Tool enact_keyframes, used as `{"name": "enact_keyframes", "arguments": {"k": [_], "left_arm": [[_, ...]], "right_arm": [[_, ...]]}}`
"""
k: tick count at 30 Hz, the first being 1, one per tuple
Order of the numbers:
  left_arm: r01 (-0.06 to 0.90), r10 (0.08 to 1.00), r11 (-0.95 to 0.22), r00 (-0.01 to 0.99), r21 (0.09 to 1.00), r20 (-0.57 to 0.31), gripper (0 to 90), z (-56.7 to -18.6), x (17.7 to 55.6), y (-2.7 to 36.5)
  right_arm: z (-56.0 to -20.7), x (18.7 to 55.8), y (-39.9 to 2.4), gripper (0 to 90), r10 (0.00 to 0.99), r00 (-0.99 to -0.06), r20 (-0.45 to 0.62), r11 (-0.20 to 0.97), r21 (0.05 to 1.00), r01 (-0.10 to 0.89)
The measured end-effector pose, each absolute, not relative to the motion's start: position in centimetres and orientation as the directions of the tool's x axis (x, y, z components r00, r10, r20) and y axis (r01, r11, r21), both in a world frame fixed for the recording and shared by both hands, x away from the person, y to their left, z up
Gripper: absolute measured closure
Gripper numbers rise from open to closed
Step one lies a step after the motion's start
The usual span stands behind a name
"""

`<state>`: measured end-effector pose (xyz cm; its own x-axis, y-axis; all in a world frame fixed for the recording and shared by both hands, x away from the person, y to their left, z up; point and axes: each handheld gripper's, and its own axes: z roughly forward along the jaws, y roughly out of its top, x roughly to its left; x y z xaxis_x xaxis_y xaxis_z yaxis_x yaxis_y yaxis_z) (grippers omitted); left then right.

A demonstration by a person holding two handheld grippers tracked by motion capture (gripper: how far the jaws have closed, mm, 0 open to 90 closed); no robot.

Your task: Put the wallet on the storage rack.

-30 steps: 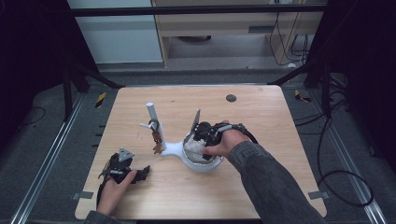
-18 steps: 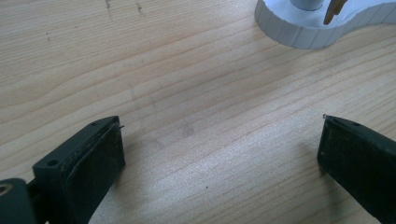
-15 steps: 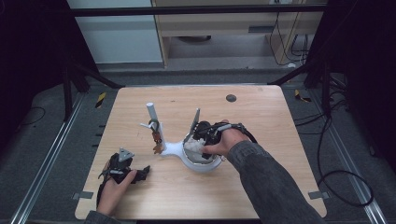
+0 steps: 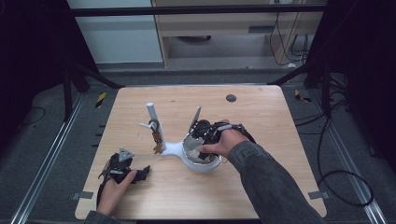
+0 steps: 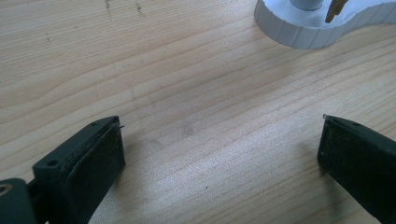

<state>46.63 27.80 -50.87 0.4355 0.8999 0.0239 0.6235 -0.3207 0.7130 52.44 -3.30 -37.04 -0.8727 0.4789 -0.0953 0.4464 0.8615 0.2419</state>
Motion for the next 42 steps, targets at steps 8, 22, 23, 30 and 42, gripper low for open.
{"name": "enact_keyframes", "arguments": {"k": [8, 22, 23, 30, 42], "left_arm": [[0.624, 0.900, -0.321, 0.436, 0.713, 0.024, 0.0, -50.9, 46.6, 27.8], [0.623, 0.900, -0.321, 0.436, 0.713, 0.024, 0.0, -50.9, 46.6, 27.8], [0.624, 0.900, -0.321, 0.436, 0.713, 0.024, 0.0, -50.9, 46.6, 27.8], [0.624, 0.900, -0.321, 0.436, 0.713, 0.024, 0.0, -50.9, 46.6, 27.8], [0.623, 0.900, -0.320, 0.436, 0.713, 0.023, 0.0, -50.9, 46.6, 27.8]], "right_arm": [[-36.8, 52.4, -3.5, 19.9, 0.489, -0.867, -0.094, 0.855, 0.249, 0.455], [-36.6, 52.2, -3.7, 19.0, 0.490, -0.867, -0.092, 0.852, 0.260, 0.454], [-36.5, 52.2, -3.7, 19.0, 0.487, -0.869, -0.091, 0.854, 0.259, 0.451], [-36.3, 51.9, -3.9, 18.8, 0.496, -0.864, -0.089, 0.847, 0.270, 0.458], [-35.6, 51.5, -4.8, 16.8, 0.496, -0.864, -0.084, 0.841, 0.296, 0.454]]}}
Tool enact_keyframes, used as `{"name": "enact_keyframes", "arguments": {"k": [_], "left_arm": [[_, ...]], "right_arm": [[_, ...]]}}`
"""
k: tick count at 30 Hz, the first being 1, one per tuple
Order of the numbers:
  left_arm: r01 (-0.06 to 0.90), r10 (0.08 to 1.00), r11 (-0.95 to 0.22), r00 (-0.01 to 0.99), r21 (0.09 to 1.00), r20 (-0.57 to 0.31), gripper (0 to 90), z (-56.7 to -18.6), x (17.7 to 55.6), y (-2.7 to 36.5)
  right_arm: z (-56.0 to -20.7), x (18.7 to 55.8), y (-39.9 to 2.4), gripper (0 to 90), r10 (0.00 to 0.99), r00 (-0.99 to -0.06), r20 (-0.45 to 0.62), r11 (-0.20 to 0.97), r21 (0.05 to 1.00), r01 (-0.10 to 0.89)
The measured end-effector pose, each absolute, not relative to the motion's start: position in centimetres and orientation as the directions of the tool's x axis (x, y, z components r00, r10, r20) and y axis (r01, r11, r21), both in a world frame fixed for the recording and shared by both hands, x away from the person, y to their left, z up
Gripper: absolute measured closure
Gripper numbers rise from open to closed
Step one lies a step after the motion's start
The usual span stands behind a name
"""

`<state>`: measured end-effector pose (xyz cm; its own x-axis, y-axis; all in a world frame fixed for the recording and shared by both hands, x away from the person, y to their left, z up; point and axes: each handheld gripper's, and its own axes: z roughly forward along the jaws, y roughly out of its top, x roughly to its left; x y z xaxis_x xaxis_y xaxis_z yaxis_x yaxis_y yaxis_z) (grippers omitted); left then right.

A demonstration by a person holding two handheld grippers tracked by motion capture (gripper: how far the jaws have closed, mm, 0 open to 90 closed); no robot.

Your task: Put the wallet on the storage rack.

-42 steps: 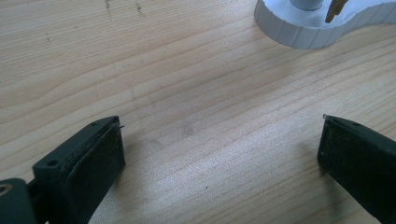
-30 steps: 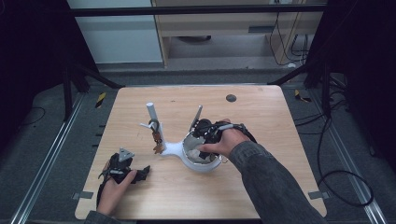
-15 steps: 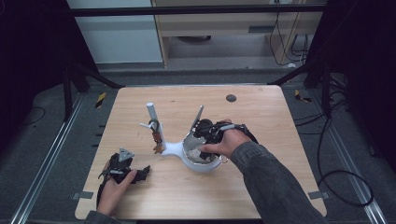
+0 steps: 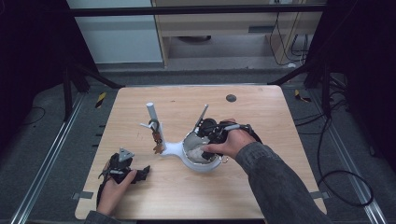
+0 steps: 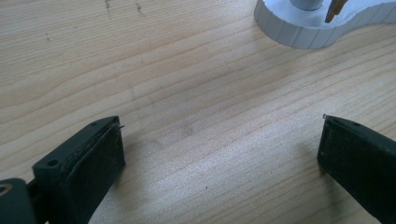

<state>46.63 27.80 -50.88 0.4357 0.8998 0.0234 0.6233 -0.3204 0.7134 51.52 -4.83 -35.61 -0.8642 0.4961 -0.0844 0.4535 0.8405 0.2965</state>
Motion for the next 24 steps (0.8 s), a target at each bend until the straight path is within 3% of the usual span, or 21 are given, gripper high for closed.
{"name": "enact_keyframes", "arguments": {"k": [24], "left_arm": [[0.623, 0.900, -0.320, 0.435, 0.714, 0.024, 0.0, -50.9, 46.6, 27.8]], "right_arm": [[-34.9, 50.7, -7.1, 13.3, 0.513, -0.853, -0.097, 0.822, 0.339, 0.457]]}}
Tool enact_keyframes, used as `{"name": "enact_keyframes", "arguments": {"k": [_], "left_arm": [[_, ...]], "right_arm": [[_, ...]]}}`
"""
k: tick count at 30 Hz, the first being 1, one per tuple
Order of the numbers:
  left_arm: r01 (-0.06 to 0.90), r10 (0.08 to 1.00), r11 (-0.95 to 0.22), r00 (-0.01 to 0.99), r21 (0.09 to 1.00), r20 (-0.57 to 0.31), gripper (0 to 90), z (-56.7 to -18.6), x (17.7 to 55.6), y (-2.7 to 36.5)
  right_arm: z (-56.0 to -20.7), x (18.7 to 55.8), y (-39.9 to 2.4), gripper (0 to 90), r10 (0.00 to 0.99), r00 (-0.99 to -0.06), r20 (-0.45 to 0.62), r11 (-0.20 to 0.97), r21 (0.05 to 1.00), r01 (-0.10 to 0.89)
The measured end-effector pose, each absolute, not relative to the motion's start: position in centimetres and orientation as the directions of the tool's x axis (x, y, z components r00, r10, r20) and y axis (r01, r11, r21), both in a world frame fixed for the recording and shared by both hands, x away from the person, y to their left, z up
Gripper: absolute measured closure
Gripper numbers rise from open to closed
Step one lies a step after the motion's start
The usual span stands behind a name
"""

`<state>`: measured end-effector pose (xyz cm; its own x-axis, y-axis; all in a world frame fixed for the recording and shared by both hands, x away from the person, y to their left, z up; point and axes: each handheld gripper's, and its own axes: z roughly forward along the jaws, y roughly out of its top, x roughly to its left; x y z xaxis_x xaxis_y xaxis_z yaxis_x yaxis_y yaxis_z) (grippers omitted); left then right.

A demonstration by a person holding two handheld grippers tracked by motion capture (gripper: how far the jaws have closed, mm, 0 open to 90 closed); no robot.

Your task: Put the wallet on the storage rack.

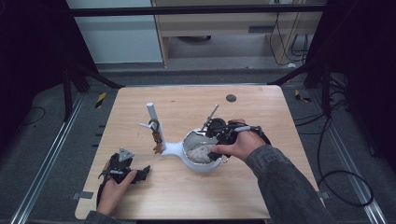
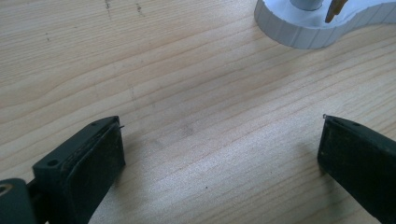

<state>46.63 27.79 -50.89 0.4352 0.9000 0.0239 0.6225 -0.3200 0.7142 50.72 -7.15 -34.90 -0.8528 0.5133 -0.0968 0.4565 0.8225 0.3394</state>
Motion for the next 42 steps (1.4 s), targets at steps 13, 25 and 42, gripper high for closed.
{"name": "enact_keyframes", "arguments": {"k": [13, 25, 42], "left_arm": [[0.622, 0.900, -0.320, 0.435, 0.714, 0.024, 0.0, -50.9, 46.6, 27.8], [0.622, 0.900, -0.320, 0.435, 0.715, 0.024, 0.0, -50.9, 46.6, 27.8], [0.623, 0.899, -0.321, 0.437, 0.713, 0.024, 0.0, -50.9, 46.6, 27.8]], "right_arm": [[-34.9, 50.5, -8.6, 10.4, 0.540, -0.836, -0.097, 0.802, 0.363, 0.476], [-34.9, 50.5, -9.8, 8.2, 0.559, -0.823, -0.105, 0.784, 0.389, 0.483], [-35.3, 50.2, -12.5, 5.8, 0.628, -0.767, -0.129, 0.718, 0.476, 0.508]]}}
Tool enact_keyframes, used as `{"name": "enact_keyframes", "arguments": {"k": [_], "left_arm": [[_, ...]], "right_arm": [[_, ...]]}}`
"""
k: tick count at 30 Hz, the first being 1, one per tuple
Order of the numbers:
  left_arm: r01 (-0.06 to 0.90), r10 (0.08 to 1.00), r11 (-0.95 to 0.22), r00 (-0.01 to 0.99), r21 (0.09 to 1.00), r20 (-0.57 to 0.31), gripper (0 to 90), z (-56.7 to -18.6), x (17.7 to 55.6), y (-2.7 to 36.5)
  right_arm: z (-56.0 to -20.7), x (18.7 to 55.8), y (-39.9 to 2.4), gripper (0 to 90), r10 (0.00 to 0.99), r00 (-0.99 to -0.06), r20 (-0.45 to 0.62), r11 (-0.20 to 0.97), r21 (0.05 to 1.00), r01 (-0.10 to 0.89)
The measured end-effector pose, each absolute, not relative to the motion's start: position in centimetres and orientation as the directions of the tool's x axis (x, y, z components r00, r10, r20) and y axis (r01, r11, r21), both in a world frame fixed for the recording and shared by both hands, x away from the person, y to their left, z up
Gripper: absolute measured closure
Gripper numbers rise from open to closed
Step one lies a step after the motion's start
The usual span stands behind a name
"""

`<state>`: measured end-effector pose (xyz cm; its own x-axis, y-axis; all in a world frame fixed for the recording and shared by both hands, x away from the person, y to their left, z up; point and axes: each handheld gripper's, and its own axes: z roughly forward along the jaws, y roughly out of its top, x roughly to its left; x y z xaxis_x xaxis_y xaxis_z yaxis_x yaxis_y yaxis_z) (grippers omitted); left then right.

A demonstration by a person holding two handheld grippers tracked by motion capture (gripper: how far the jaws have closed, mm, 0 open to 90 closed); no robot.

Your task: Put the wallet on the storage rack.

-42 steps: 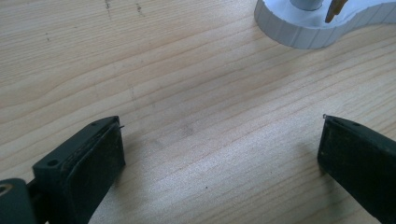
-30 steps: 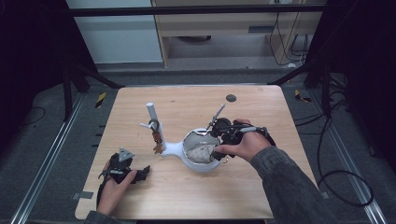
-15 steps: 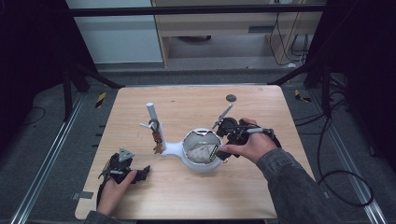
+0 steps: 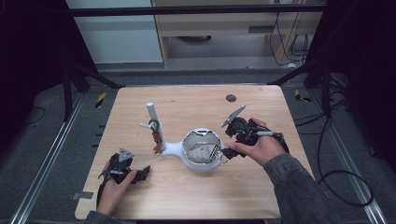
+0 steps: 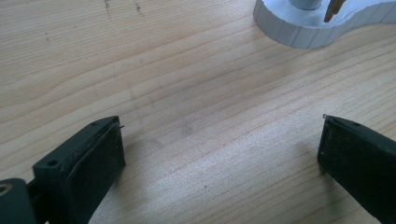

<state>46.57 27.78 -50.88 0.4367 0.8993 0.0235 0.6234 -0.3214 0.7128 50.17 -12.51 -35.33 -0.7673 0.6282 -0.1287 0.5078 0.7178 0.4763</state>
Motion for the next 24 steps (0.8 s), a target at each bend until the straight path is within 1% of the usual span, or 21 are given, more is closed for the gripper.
{"name": "enact_keyframes", "arguments": {"k": [3, 4, 10, 11, 23, 24], "left_arm": [[0.623, 0.899, -0.321, 0.437, 0.713, 0.023, 0.0, -50.9, 46.6, 27.8], [0.624, 0.900, -0.321, 0.436, 0.712, 0.024, 0.0, -50.9, 46.6, 27.8], [0.625, 0.900, -0.322, 0.436, 0.711, 0.024, 0.0, -50.9, 46.5, 27.8], [0.625, 0.900, -0.322, 0.436, 0.712, 0.024, 0.0, -50.9, 46.5, 27.8], [0.625, 0.899, -0.322, 0.437, 0.711, 0.023, 0.0, -50.9, 46.6, 27.8], [0.625, 0.899, -0.321, 0.437, 0.712, 0.023, 0.0, -50.9, 46.6, 27.8]], "right_arm": [[-35.4, 50.1, -13.1, 5.7, 0.640, -0.758, -0.127, 0.704, 0.493, 0.511], [-35.7, 50.0, -13.7, 5.7, 0.662, -0.739, -0.125, 0.681, 0.514, 0.522], [-36.5, 49.8, -15.3, 6.4, 0.701, -0.700, -0.134, 0.644, 0.540, 0.541], [-37.0, 49.8, -16.0, 7.0, 0.719, -0.684, -0.125, 0.622, 0.554, 0.553], [-39.5, 49.8, -18.8, 7.2, 0.766, -0.632, -0.114, 0.569, 0.577, 0.586], [-40.0, 49.8, -19.3, 7.4, 0.780, -0.616, -0.107, 0.554, 0.575, 0.602]]}}
